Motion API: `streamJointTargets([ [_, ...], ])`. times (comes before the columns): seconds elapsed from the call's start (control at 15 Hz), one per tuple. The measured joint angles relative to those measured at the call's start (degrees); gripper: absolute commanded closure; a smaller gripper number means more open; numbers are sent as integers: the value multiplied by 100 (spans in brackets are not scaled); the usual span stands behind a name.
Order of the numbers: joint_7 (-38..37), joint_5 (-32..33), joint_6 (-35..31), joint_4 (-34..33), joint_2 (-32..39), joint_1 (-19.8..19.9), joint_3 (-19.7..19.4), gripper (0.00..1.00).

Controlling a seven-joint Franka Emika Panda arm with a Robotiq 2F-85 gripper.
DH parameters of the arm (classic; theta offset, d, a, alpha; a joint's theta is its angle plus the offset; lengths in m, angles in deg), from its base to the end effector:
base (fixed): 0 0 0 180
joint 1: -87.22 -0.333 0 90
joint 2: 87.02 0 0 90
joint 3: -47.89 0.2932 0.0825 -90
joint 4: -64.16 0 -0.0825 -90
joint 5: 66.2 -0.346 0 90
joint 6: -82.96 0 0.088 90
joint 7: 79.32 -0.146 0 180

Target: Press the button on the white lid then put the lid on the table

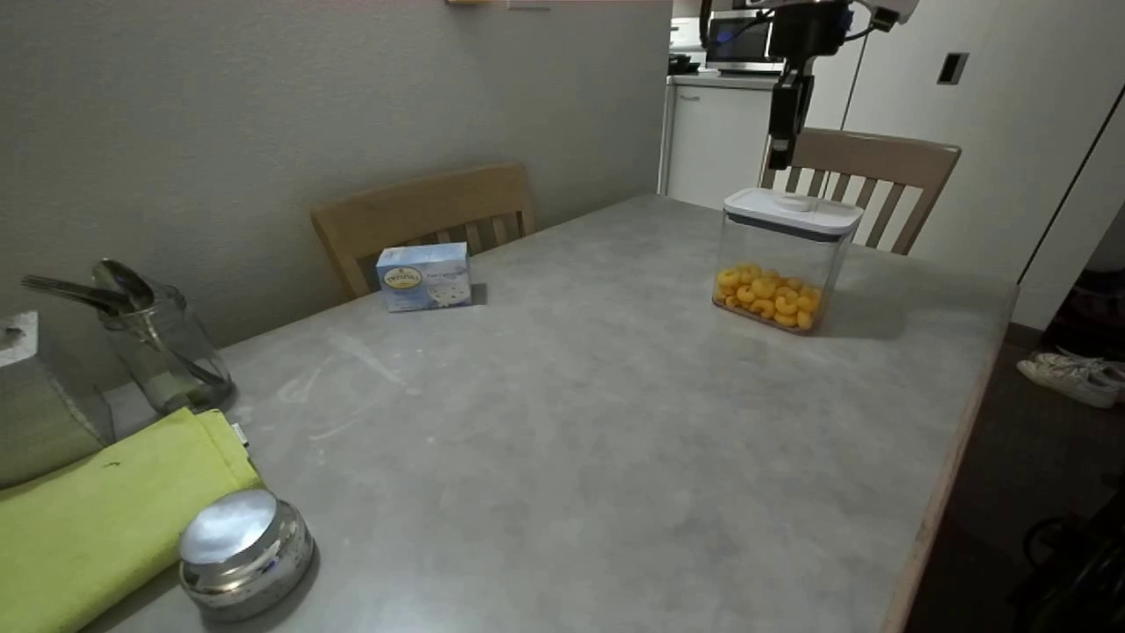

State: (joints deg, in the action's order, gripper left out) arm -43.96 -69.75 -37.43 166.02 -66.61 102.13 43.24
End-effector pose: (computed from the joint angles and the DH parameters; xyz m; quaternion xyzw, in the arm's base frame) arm 0.5674 -0.1935 0.3159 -0.9921 -0.1238 0.0082 0.0181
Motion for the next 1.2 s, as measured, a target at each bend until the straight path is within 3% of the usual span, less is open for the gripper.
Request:
streamJointTargets([
  [0.33,-6,0,-8,-1,-46,28,-68,0],
  [0.73,-7,-1,4,150,12,66,-100,1],
  [1.2,-35,-1,-3,213,305,47,-94,10],
])
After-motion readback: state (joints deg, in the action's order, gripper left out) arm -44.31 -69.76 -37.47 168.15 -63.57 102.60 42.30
